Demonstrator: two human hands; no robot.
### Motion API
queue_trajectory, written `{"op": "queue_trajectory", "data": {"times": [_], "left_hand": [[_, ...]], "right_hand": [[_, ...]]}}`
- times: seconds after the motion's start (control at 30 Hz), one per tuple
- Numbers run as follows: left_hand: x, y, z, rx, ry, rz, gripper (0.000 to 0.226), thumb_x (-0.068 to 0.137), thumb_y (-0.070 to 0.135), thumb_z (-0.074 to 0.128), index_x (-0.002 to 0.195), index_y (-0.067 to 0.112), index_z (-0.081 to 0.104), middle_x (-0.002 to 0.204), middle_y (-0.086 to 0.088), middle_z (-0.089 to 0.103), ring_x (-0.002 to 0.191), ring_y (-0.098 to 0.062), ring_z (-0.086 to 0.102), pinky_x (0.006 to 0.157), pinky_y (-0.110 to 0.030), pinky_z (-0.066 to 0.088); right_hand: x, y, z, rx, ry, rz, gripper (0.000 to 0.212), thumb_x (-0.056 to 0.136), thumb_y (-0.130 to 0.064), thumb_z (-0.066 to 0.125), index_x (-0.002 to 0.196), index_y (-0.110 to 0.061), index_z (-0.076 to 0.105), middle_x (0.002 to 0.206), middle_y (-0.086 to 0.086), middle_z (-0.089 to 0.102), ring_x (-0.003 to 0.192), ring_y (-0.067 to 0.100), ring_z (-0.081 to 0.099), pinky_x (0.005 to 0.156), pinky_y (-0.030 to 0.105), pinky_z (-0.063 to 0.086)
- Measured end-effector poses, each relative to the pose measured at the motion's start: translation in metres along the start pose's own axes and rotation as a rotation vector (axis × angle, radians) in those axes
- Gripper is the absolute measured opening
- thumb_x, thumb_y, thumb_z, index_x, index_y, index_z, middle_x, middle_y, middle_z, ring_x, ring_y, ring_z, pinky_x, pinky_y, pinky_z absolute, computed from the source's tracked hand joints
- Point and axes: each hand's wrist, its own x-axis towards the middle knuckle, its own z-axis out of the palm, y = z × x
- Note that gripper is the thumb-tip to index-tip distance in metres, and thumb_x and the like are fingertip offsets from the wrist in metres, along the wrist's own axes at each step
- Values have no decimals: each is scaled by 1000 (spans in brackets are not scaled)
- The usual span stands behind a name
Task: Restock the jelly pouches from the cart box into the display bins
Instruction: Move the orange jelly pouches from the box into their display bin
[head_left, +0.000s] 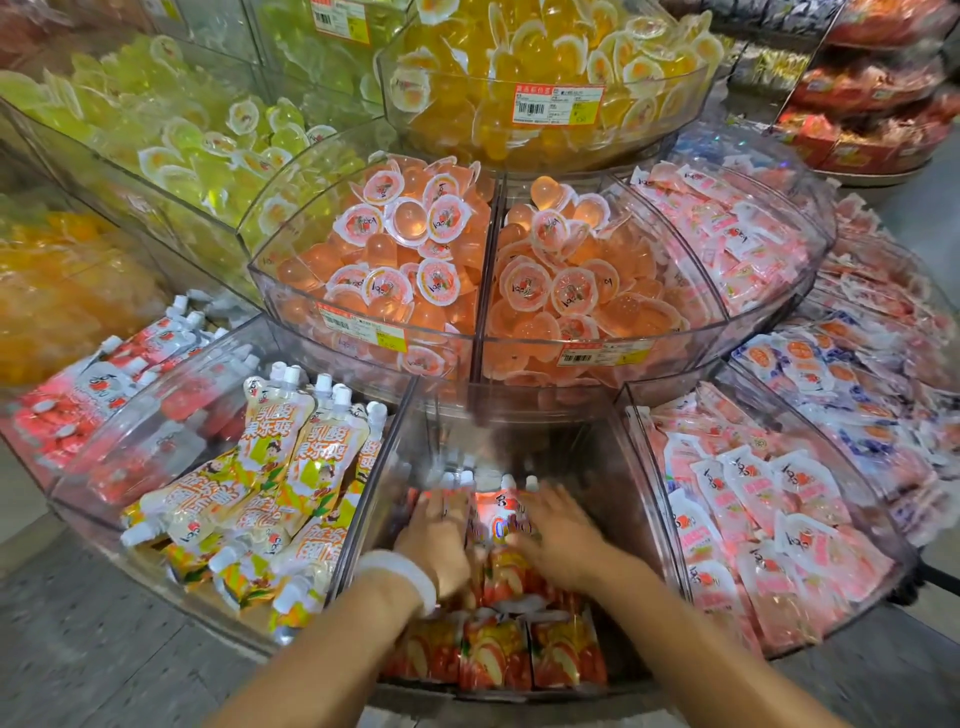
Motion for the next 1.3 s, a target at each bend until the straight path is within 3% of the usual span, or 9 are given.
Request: {"op": "queue_trajectory", "data": {"times": [0.1,0.23,0.43,0.7,1.0,1.2,1.3], "left_hand": [[-5,6,-27,11,100,78,73,94,30,50,151,17,7,158,-16,0,147,-28,2,119,-32,8],[-5,9,-39,-5,162,166,77,91,36,56,151,13,14,157,-16,13,147,-28,8,118,-31,16],[-37,44,-43,155,250,276,82,92,45,52,151,13,4,158,-18,5,147,-30,3,119,-40,13],[-96,146,-48,225,418,417,86,91,45,52,151,16,-3,159,-13,-8,146,-30,-8,120,-41,5],[-186,340,98,332,311,708,84,90,47,50,152,20,-1,158,-14,-1,146,-33,3,118,-47,13],[-246,472,190,361,152,919,80,94,46,47,151,20,-2,159,-11,-9,146,-29,-10,119,-46,5],[-267,526,230,393,107,1026,80,94,46,48,151,20,-1,159,-10,-8,147,-28,-9,119,-46,7]], "right_hand": [[-16,-4,-30,-15,102,2,70,95,-43,47,151,-17,15,160,11,-2,148,27,-5,120,37,6],[-42,-14,-51,-14,207,-22,67,96,-37,49,150,-13,17,160,12,0,148,28,-2,119,37,8],[-87,-23,-47,-67,283,-72,68,97,-37,47,151,-14,14,160,11,-4,147,28,-6,119,36,5],[-170,35,-69,-32,623,-23,76,93,-37,53,152,-17,8,160,9,-4,148,29,-4,121,42,4],[-355,209,-4,47,670,348,78,92,-30,56,152,-18,7,160,5,-3,147,28,-6,120,43,11],[-486,315,36,62,694,619,81,93,-41,52,152,-17,3,160,7,-6,147,28,-8,121,43,6],[-539,354,57,127,734,733,76,94,-37,53,151,-18,6,160,6,-7,147,27,-8,121,42,6]]}}
